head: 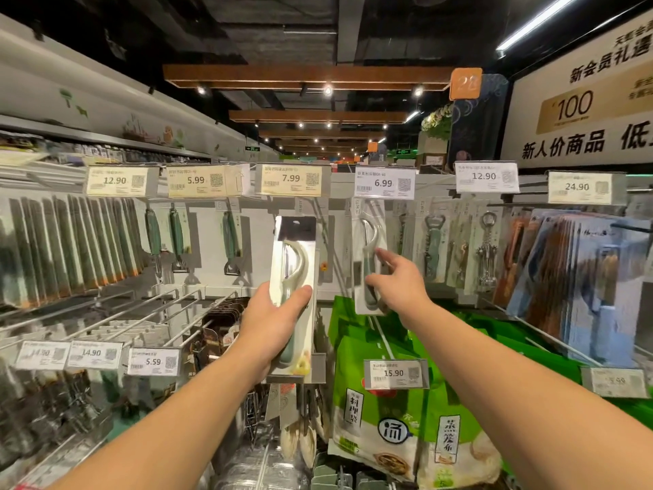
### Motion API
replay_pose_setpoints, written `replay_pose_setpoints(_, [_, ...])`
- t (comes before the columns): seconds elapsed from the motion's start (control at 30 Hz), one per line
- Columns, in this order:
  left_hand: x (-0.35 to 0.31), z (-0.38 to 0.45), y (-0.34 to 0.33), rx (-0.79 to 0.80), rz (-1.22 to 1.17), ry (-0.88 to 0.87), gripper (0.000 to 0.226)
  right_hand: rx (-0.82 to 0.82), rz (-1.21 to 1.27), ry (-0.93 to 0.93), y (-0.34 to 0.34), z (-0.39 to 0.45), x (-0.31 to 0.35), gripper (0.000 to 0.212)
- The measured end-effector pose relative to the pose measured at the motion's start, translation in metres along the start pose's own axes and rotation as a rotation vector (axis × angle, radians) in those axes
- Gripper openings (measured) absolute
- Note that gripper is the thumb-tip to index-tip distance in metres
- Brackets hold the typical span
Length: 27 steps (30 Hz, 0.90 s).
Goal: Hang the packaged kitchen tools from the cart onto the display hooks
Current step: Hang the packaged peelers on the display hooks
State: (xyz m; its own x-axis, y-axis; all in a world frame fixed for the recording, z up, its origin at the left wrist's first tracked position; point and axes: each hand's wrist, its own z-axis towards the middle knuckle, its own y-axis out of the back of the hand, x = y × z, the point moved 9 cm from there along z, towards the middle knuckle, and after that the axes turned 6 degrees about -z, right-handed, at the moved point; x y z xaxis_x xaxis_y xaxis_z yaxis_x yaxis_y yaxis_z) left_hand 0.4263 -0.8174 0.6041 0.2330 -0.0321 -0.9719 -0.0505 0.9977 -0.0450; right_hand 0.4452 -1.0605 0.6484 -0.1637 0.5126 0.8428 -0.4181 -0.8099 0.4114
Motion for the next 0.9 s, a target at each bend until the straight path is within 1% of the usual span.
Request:
replay_pose_setpoints(0.1, [-0.001,0.004,-0.004,-0.007,0.0,0.007,0.065,0.007,0.025,-0.041,-0.002,0.013,-0.008,0.063])
replay_pose_setpoints(0.2, [-0.006,0.009,-0.007,-0.002,0.009,-0.001,0.055,0.053,0.087,-0.096,-0.008,0.024,-0.018,0.059])
replay_pose_setpoints(0.3, [-0.007,0.014,-0.01,0.011,0.011,-0.005,0.039,0.084,0.132,-0.167,-0.013,0.033,-0.029,0.046])
replay_pose_setpoints(0.37, [-0.005,0.018,-0.011,0.003,0.012,0.006,0.03,0.084,0.053,-0.174,-0.012,0.03,-0.032,0.037])
replay_pose_setpoints(0.4, [-0.004,0.019,-0.011,-0.003,0.017,0.01,0.027,0.064,-0.043,-0.152,-0.009,0.026,-0.03,0.034])
replay_pose_setpoints(0.47, [-0.005,0.021,-0.014,0.002,0.016,-0.003,0.025,0.022,-0.233,-0.05,-0.006,0.014,-0.019,0.033])
replay_pose_setpoints(0.5, [-0.005,0.022,-0.017,0.011,0.009,-0.011,0.027,0.046,-0.272,0.029,-0.011,0.004,-0.01,0.036])
replay_pose_setpoints(0.57, [-0.006,0.024,-0.021,0.026,-0.005,-0.037,0.03,0.194,-0.257,0.205,-0.035,-0.021,0.011,0.051])
replay_pose_setpoints(0.63, [-0.008,0.024,-0.028,0.059,-0.028,-0.063,0.03,0.339,-0.257,0.319,-0.06,-0.05,0.023,0.077])
replay_pose_setpoints(0.67, [-0.009,0.022,-0.03,0.071,-0.044,-0.061,0.028,0.359,-0.274,0.343,-0.067,-0.059,0.026,0.091])
replay_pose_setpoints(0.7, [-0.009,0.023,-0.031,0.076,-0.064,-0.06,0.024,0.347,-0.291,0.346,-0.071,-0.065,0.027,0.101])
replay_pose_setpoints(0.73, [-0.011,0.021,-0.033,0.077,-0.072,-0.059,0.02,0.316,-0.29,0.34,-0.071,-0.068,0.029,0.108])
replay_pose_setpoints(0.77, [-0.013,0.019,-0.033,0.078,-0.082,-0.063,0.021,0.283,-0.273,0.331,-0.07,-0.069,0.029,0.112])
replay_pose_setpoints(0.83, [-0.016,0.017,-0.034,0.084,-0.071,-0.072,0.025,0.22,-0.241,0.311,-0.069,-0.072,0.031,0.114])
replay_pose_setpoints(0.9, [-0.017,0.016,-0.035,0.104,-0.066,-0.061,0.027,0.17,-0.265,0.312,-0.071,-0.077,0.036,0.112])
